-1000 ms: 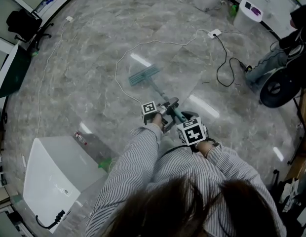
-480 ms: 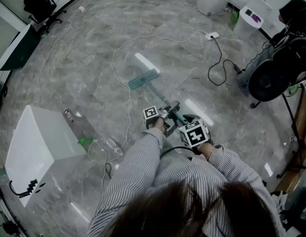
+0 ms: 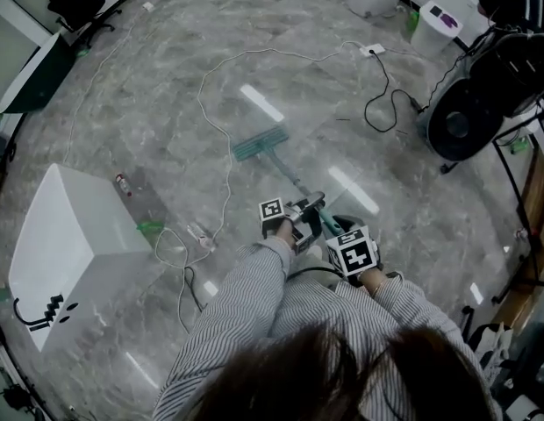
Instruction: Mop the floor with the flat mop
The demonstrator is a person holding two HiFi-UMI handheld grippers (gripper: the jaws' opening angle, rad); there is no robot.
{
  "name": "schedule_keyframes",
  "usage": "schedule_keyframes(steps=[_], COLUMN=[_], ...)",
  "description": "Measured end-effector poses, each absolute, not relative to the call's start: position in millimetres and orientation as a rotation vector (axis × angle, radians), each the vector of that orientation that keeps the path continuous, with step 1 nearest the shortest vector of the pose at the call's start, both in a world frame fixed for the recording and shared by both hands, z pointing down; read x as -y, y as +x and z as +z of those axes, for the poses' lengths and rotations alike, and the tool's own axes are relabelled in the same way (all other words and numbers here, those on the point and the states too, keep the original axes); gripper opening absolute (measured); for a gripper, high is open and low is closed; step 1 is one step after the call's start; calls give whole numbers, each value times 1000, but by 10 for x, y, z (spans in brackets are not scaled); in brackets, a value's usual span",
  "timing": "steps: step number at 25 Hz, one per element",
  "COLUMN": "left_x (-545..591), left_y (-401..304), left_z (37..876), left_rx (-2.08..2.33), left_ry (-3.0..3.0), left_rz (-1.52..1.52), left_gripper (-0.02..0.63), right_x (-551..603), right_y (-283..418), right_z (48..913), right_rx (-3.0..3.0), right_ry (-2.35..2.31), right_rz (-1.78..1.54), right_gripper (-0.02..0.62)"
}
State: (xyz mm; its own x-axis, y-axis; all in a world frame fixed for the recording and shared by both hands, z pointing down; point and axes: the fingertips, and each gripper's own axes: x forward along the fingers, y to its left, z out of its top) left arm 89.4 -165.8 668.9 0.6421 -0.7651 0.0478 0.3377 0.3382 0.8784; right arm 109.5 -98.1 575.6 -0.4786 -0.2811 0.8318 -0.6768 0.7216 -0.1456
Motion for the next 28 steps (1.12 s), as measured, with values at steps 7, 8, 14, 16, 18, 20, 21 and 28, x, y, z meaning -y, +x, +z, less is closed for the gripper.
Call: schedule_keyframes(steps=[7, 8, 14, 16, 18, 20, 21, 28], left_x=[601, 433, -517, -769, -983, -1159, -1229, -1650], left_y=[1094, 1127, 1452, 1550, 1673, 1790, 1845, 2251], left_z=[6676, 6678, 6701, 6680, 6673, 6673, 6665, 6627], left_rx=[468, 459, 401, 384, 375, 371, 368, 369], left_ry=[971, 975, 996, 997, 994, 994, 996, 993], left_rz=[-714, -698, -577, -559, -546, -532, -529, -557], left_gripper=[161, 161, 161, 162, 161, 161, 161, 161], right_x=[-80, -248, -1191, -1444, -1659, -1832, -1902, -2332], right_y=[1255, 1280, 1548, 1633, 1750, 1862, 1915, 2320], right_z=[5758, 5761, 5805, 5801, 5798, 5785, 5774, 5732], right_rx=[2041, 2033, 1974, 1961, 1947, 1942, 1943, 1959], right_ry=[851, 869, 967, 982, 994, 1003, 1006, 988], right_rz=[651, 661, 719, 736, 754, 768, 770, 763], right_gripper=[112, 112, 110, 110, 110, 110, 110, 110])
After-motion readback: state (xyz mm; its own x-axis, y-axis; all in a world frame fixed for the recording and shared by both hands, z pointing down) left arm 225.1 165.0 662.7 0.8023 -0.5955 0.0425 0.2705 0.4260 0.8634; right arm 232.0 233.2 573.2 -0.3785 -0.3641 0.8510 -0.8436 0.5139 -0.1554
